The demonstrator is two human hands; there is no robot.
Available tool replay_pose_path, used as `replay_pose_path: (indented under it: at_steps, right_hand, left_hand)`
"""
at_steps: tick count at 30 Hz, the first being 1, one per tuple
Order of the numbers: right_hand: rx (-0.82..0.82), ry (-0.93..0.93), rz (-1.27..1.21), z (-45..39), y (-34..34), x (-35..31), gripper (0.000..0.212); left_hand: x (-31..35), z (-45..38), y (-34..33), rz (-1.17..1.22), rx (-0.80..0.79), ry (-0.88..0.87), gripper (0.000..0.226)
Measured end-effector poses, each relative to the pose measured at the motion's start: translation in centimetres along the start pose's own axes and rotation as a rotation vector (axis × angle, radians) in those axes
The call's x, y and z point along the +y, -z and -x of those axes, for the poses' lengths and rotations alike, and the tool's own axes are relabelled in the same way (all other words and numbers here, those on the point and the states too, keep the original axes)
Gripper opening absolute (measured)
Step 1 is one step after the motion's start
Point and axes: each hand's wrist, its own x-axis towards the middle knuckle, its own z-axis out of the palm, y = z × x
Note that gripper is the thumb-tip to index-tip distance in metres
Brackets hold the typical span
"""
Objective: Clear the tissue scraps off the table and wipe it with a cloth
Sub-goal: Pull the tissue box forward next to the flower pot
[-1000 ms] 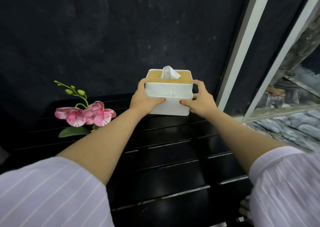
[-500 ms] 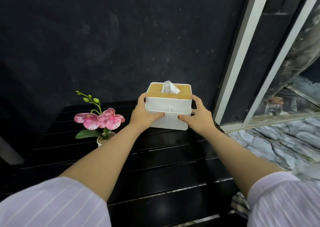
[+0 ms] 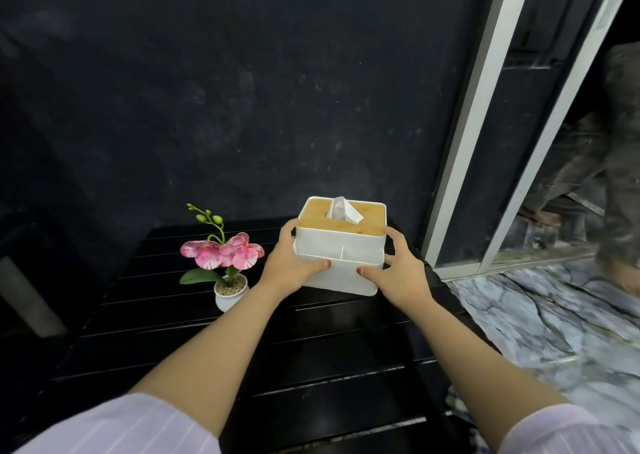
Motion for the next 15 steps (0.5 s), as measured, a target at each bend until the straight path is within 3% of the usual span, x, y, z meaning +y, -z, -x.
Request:
replay_pose_path:
  at_steps: [15]
  right_hand:
    - [-0.056,-0.039,-0.014,5.5,1.1,-0.5,0.081]
  left_hand:
    - [0.6,6.9,0.7,-0.014,0.025,-0.024,0.086]
